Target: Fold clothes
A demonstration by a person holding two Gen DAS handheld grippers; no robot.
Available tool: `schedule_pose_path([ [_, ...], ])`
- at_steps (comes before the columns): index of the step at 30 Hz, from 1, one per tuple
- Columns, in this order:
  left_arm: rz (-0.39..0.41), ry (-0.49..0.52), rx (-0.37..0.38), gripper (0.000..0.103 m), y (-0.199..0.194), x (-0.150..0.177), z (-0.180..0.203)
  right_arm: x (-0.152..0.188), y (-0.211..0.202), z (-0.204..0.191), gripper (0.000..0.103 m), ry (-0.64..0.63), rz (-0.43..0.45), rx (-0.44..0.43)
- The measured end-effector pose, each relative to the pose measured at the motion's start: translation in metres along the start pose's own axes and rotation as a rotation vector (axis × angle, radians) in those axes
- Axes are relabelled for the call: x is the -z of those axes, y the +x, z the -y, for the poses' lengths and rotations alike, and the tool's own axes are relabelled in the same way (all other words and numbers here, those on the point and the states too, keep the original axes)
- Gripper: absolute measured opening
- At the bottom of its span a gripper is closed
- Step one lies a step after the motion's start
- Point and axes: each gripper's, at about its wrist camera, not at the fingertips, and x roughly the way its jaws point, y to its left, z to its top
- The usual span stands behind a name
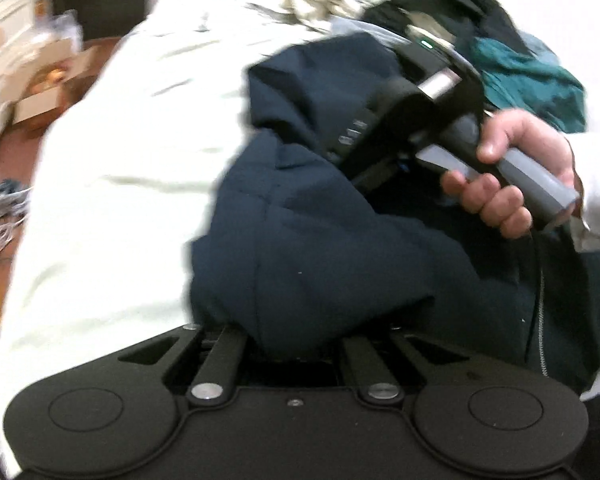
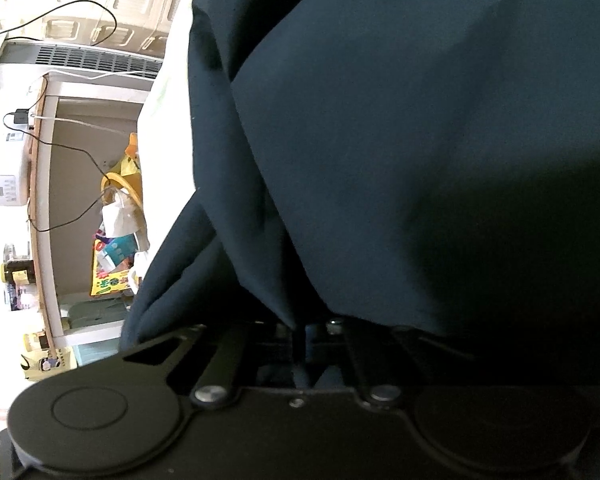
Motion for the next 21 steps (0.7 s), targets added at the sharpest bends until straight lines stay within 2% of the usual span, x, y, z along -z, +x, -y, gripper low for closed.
schedule_pose_path([
  [4,0.016,-0.063,-0.064,0.0,-0.037,0.026,-0.014,-0.002,0.001,-0.006,0.002,-0.017,0.004,0.026],
  [8,0.03,-0.152,-0.163,0.0,-0.057,0.04,-0.022,-0.003,0.003,-0.011,0.001,-0.021,0.006,0.047],
  [12,0.011,-0.2,-0.198,0.0,-0.07,0.054,-0.034,-0.005,0.003,-0.019,0.002,-0.033,0.008,0.067],
  [13,0.012,-0.216,-0.194,0.0,-0.072,0.057,-0.038,-0.005,0.003,-0.02,0.002,-0.044,0.006,0.07],
  [15,0.032,-0.264,-0.129,0.0,-0.071,0.057,-0.044,-0.006,0.002,-0.018,0.002,-0.038,0.0,0.064],
  [17,0.067,-0.281,-0.098,0.0,-0.063,0.053,-0.043,-0.008,0.002,-0.016,0.002,-0.027,-0.004,0.057],
  [21,0.041,-0.285,0.031,0.004,-0.036,0.048,-0.043,-0.006,-0.001,-0.012,0.002,-0.028,-0.009,0.056],
])
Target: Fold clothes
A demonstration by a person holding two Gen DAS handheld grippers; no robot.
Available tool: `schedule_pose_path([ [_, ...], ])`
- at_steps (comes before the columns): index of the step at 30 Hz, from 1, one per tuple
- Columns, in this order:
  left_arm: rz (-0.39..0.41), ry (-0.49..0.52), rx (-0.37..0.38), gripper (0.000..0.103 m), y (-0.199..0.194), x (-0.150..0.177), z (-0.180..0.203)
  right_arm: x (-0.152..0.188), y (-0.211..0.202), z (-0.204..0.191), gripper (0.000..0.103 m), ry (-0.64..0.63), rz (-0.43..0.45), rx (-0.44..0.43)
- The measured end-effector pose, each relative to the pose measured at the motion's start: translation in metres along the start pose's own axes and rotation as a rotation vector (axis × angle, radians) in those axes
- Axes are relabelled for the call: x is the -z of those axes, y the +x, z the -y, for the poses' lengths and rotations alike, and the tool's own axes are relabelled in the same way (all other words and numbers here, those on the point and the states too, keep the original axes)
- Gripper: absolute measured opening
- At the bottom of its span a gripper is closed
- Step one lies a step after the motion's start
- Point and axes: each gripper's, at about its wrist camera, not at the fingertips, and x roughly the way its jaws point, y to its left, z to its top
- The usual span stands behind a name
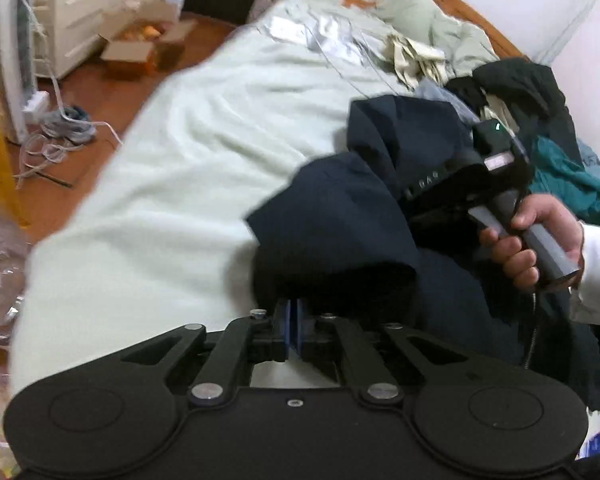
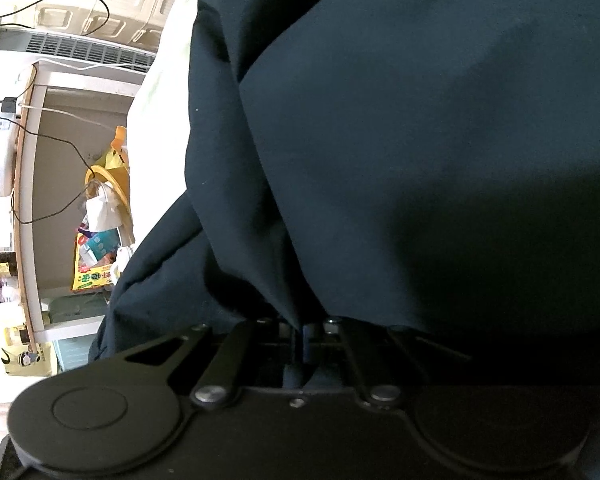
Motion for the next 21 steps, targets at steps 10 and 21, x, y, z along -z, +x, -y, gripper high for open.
schedule_pose_path([
  [10,0.069,0.018,0.006,0.009,0.065,-0.013,0.012,0.005,0.001,0.007,0.002,0.01,0.02,-0.013],
  [21,0.367,-0.092,-0.471,0.001,0.044,-0.008,0.006,0.011,-0.001,0.003,0.001,-0.017,0.068,0.029],
])
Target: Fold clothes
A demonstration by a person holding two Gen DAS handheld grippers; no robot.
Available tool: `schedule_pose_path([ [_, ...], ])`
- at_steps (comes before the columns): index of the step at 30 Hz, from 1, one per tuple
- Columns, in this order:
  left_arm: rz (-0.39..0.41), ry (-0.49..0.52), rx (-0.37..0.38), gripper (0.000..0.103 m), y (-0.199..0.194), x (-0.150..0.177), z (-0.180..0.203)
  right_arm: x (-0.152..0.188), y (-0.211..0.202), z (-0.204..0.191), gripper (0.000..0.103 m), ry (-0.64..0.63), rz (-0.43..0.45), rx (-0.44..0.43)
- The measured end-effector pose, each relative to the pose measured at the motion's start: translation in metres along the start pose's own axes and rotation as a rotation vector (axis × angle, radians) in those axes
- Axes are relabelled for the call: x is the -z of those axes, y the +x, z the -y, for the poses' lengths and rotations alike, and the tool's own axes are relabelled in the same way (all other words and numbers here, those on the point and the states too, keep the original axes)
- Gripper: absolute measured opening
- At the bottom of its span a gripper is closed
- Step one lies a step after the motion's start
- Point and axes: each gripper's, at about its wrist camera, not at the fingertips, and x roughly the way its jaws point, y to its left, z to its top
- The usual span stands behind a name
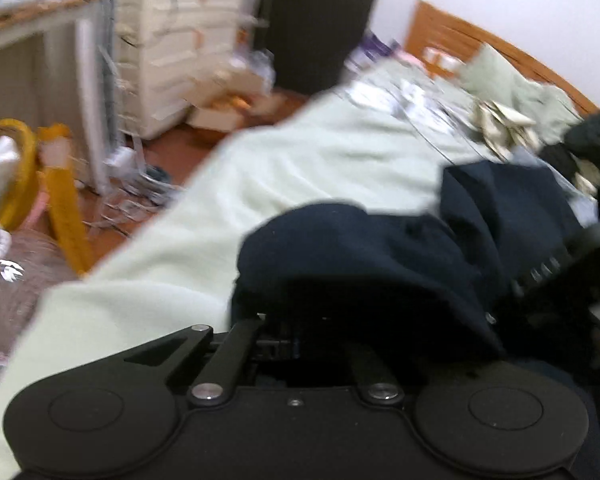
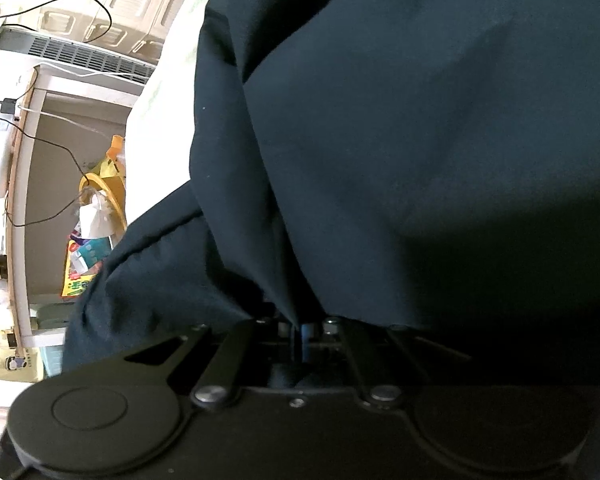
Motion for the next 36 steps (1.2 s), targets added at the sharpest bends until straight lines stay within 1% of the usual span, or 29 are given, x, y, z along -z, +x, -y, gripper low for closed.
schedule_pose_path([
  [1,0.017,-0.005,-0.05,0.001,-0.002,-0.002,-0.006,0.0,0.0,0.001,0.001,0.004,-0.001,-0.001],
  [2,0.026,-0.031,-0.091,0.001,-0.002,-0.005,-0.016,0.0,0.001,0.001,0.001,0.007,-0.002,-0.001],
  [3,0.025,-0.061,-0.118,0.001,-0.002,-0.008,-0.027,0.0,0.002,0.001,0.001,0.009,-0.004,-0.001],
  [5,-0.003,-0.119,-0.125,0.001,0.001,-0.012,-0.048,0.0,0.003,0.0,0.001,0.006,-0.01,0.003],
  [6,-0.01,-0.117,-0.124,0.001,0.001,-0.013,-0.054,-0.001,0.003,-0.001,0.001,0.0,-0.014,0.006],
  [7,-0.02,-0.115,-0.106,0.001,0.0,-0.015,-0.057,-0.001,0.003,-0.002,0.001,-0.002,-0.017,0.006],
  [10,-0.082,-0.133,0.019,0.004,-0.003,-0.018,-0.063,-0.003,0.003,-0.002,0.001,-0.002,-0.029,0.001],
  [11,-0.106,-0.122,0.06,0.007,-0.005,-0.018,-0.061,-0.004,0.003,-0.002,0.001,-0.002,-0.033,0.0],
  [13,-0.151,-0.098,0.148,0.018,-0.009,-0.018,-0.055,-0.005,0.003,-0.002,0.001,-0.001,-0.045,-0.005],
  [15,-0.18,-0.06,0.251,0.019,-0.017,-0.017,-0.045,-0.007,0.003,-0.002,0.001,0.003,-0.055,-0.006],
  [18,-0.197,-0.011,0.349,0.023,-0.029,-0.016,-0.032,-0.008,0.003,-0.003,0.002,0.002,-0.063,-0.001],
  [19,-0.205,0.002,0.365,0.029,-0.027,-0.016,-0.029,-0.008,0.003,-0.004,0.002,-0.004,-0.064,0.003],
  [21,-0.225,0.019,0.389,0.035,-0.02,-0.015,-0.027,-0.007,0.003,-0.007,0.003,-0.018,-0.067,0.008],
  [22,-0.246,0.023,0.413,0.038,-0.014,-0.015,-0.027,-0.007,0.003,-0.008,0.004,-0.025,-0.07,0.01],
  [23,-0.283,0.023,0.458,0.04,-0.005,-0.014,-0.027,-0.007,0.003,-0.008,0.004,-0.026,-0.072,0.01],
  [24,-0.316,0.035,0.495,0.04,0.002,-0.015,-0.025,-0.007,0.003,-0.008,0.004,-0.023,-0.075,0.009],
  [27,-0.394,0.129,0.565,0.04,0.013,-0.023,-0.016,-0.008,0.003,-0.009,0.004,-0.027,-0.087,0.012],
  [28,-0.422,0.163,0.586,0.04,0.017,-0.024,-0.012,-0.009,0.003,-0.009,0.004,-0.03,-0.089,0.015],
  [29,-0.462,0.228,0.612,0.04,0.022,-0.024,-0.004,-0.009,0.002,-0.009,0.004,-0.028,-0.091,0.015],
  [30,-0.486,0.273,0.627,0.041,0.025,-0.024,0.0,-0.01,0.003,-0.01,0.004,-0.025,-0.094,0.016],
  [31,-0.518,0.3,0.651,0.041,0.03,-0.023,0.005,-0.011,0.005,-0.013,0.004,-0.023,-0.096,0.017],
  [32,-0.573,0.32,0.694,0.041,0.037,-0.022,0.01,-0.011,0.007,-0.015,0.004,-0.022,-0.097,0.017],
  [33,-0.611,0.324,0.722,0.041,0.042,-0.021,0.013,-0.011,0.007,-0.014,0.004,-0.021,-0.096,0.016],
  [34,-0.636,0.337,0.743,0.041,0.045,-0.02,0.017,-0.011,0.007,-0.014,0.004,-0.019,-0.096,0.015],
  [35,-0.675,0.349,0.784,0.041,0.05,-0.021,0.023,-0.01,0.006,-0.013,0.004,-0.018,-0.095,0.012],
  [36,-0.709,0.34,0.826,0.041,0.053,-0.022,0.025,-0.01,0.006,-0.012,0.004,-0.015,-0.094,0.007],
])
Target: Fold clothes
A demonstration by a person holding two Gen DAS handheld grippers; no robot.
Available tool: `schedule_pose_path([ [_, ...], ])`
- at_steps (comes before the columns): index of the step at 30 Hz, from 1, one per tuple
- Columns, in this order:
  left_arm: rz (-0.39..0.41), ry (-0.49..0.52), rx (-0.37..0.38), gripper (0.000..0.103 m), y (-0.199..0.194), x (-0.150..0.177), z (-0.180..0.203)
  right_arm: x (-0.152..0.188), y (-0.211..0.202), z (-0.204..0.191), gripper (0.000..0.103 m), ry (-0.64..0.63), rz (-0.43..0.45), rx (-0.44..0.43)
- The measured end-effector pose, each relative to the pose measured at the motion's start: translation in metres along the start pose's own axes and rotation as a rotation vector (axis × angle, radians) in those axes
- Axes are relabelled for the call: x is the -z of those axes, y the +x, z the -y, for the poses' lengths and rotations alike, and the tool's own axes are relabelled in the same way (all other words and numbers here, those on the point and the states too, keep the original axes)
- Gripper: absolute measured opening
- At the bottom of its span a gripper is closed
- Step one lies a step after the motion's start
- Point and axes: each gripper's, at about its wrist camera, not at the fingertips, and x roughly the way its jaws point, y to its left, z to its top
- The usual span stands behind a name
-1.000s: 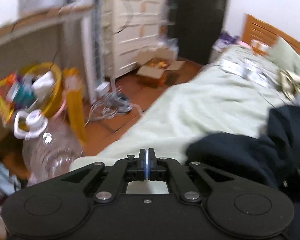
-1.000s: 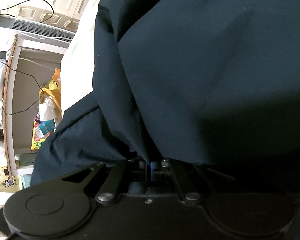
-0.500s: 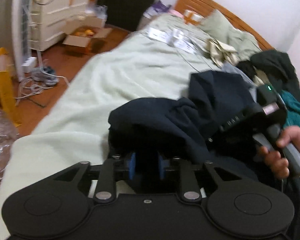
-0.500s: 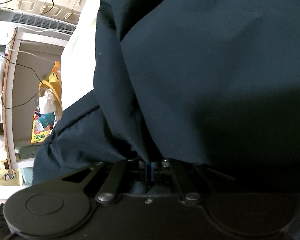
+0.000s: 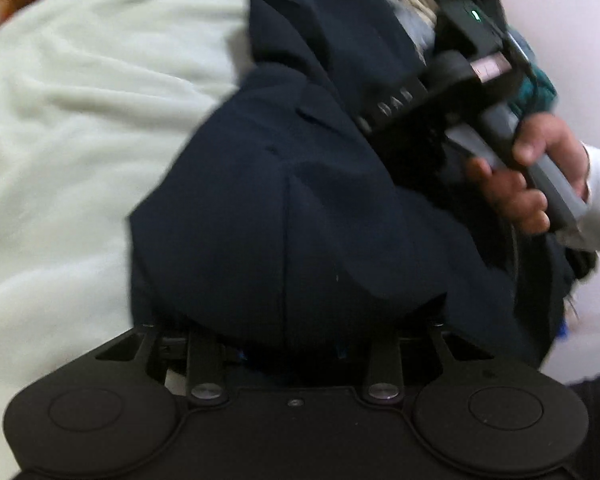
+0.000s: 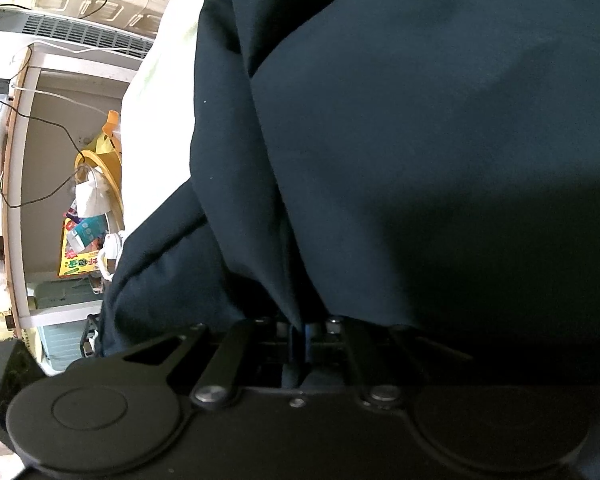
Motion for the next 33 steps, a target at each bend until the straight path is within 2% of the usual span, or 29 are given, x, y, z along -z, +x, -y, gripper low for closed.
schedule_pose_path([
  [2,-0.016,-0.023,0.121,0.041,0.0,-0.005,0.0,0.001,-0.001,0.002,0.004,0.005,0.002,-0.008],
  [3,-0.016,-0.016,0.16,0.041,-0.001,-0.006,0.002,0.001,-0.001,0.003,0.004,0.007,0.003,-0.012],
  [4,-0.018,-0.006,0.16,0.041,0.002,-0.006,0.003,0.001,0.0,0.003,0.004,0.009,0.003,-0.013],
  [8,-0.049,0.029,0.115,0.041,0.029,-0.007,0.008,0.002,0.0,0.002,0.004,0.003,0.005,-0.012],
  [12,-0.015,0.056,0.108,0.04,0.044,-0.01,0.019,0.003,0.001,0.005,0.004,0.01,0.009,-0.029],
  [15,0.0,0.05,0.11,0.033,0.051,-0.009,0.025,0.003,0.001,0.007,0.004,0.017,0.012,-0.038],
  [16,0.003,0.048,0.115,0.027,0.053,-0.009,0.026,0.003,0.002,0.007,0.004,0.016,0.012,-0.038],
  [17,0.004,0.064,0.119,0.014,0.055,-0.009,0.03,0.003,0.001,0.007,0.004,0.014,0.013,-0.038],
  [19,0.015,0.125,0.093,0.008,0.057,-0.008,0.041,0.003,0.001,0.007,0.004,0.013,0.013,-0.042],
  [21,0.037,0.148,0.071,0.006,0.057,-0.006,0.049,0.002,0.001,0.007,0.004,0.012,0.012,-0.049],
  [24,0.08,0.108,0.055,0.005,0.047,0.0,0.048,0.001,0.001,0.008,0.003,0.011,0.015,-0.06],
  [27,0.157,0.057,-0.005,0.003,0.023,0.014,0.045,0.001,0.001,0.008,0.003,0.012,0.019,-0.061],
  [33,0.237,-0.054,-0.099,0.003,-0.023,0.047,0.035,0.0,0.002,0.003,0.003,0.001,0.02,-0.051],
])
